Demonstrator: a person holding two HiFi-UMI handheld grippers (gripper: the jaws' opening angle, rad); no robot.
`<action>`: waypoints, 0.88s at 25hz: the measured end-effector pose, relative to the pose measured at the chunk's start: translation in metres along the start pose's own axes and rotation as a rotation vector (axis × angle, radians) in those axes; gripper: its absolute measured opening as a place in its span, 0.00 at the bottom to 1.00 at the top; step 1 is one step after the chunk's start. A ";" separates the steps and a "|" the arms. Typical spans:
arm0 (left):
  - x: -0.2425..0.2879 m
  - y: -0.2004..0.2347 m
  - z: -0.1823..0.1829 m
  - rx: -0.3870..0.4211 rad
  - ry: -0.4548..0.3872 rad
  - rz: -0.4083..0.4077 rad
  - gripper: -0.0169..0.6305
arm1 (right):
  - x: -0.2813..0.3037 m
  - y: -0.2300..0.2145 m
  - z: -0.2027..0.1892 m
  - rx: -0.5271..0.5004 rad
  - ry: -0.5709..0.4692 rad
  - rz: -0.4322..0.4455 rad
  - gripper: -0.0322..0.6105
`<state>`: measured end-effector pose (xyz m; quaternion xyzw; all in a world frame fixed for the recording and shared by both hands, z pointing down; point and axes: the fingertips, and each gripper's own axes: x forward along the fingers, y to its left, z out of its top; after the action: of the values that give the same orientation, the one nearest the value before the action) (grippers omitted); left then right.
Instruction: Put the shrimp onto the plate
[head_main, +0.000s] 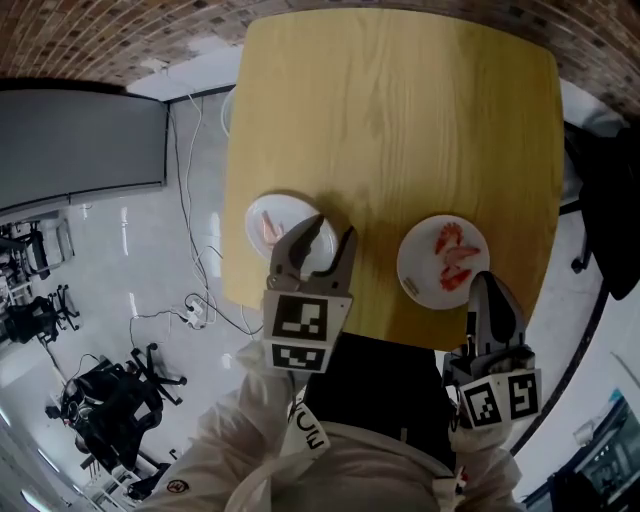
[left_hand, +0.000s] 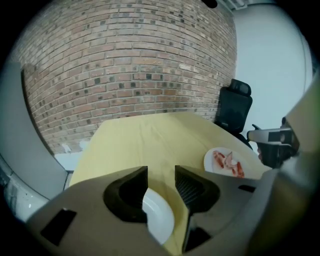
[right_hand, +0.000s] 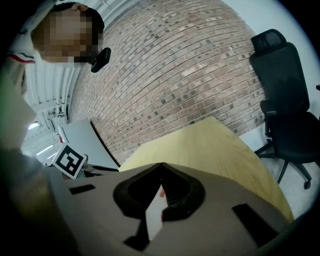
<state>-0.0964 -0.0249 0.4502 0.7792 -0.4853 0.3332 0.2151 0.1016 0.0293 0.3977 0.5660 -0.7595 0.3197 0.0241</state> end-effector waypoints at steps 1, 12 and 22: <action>-0.002 0.007 -0.002 -0.008 0.002 0.016 0.28 | 0.004 0.004 0.000 -0.004 0.004 0.008 0.09; -0.021 0.081 -0.039 -0.097 0.025 0.145 0.28 | 0.042 0.053 -0.024 -0.039 0.071 0.084 0.09; -0.025 0.116 -0.063 -0.147 0.058 0.184 0.30 | 0.067 0.079 -0.036 -0.054 0.113 0.125 0.09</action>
<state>-0.2277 -0.0189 0.4762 0.7034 -0.5716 0.3376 0.2541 -0.0031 0.0032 0.4165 0.4978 -0.7992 0.3311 0.0621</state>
